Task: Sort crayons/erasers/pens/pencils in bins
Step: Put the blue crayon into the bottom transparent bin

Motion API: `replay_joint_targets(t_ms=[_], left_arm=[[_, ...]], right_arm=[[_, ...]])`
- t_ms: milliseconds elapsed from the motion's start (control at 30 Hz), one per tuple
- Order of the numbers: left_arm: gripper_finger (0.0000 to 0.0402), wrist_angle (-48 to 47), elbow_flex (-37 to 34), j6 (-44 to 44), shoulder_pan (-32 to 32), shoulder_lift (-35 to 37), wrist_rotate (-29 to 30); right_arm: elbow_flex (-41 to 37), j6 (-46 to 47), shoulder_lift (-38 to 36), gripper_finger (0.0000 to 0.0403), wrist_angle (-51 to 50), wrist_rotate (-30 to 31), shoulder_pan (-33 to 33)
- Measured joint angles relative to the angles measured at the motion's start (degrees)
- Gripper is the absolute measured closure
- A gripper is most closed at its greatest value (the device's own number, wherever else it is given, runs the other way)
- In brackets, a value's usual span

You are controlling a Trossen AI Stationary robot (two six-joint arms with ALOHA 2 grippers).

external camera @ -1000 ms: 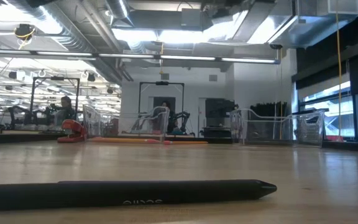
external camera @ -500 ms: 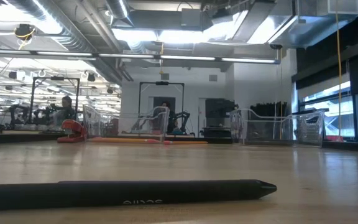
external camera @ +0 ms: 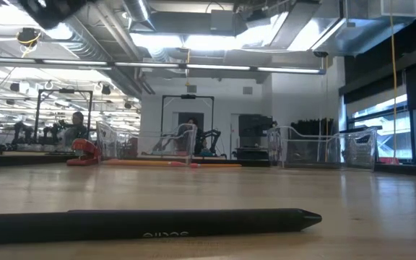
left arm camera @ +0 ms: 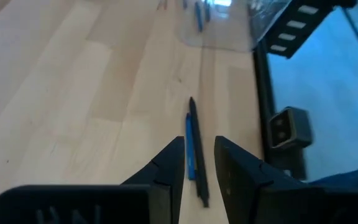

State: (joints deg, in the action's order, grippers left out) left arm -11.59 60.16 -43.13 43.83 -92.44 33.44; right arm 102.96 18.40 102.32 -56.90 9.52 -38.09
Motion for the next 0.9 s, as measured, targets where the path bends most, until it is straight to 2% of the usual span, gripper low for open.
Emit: replay_joint_targets(t_ms=[433, 733, 900], left_arm=[[0.0321, 4.8, 0.0, 0.3, -2.0, -8.1, -0.1], [0.0321, 15.9, -0.1, 10.7, -1.8, -15.2, -1.5], [0.0321, 17.6, -0.1, 12.7, -2.3, -17.3, -1.6]], right_arm=[[0.0, 2.3, 0.0, 0.021, -0.2, 1.4, 0.0], [0.0, 3.9, 0.0, 0.021, -0.2, 1.4, 0.0], [0.0, 5.5, 0.0, 0.021, -0.2, 1.5, 0.0]])
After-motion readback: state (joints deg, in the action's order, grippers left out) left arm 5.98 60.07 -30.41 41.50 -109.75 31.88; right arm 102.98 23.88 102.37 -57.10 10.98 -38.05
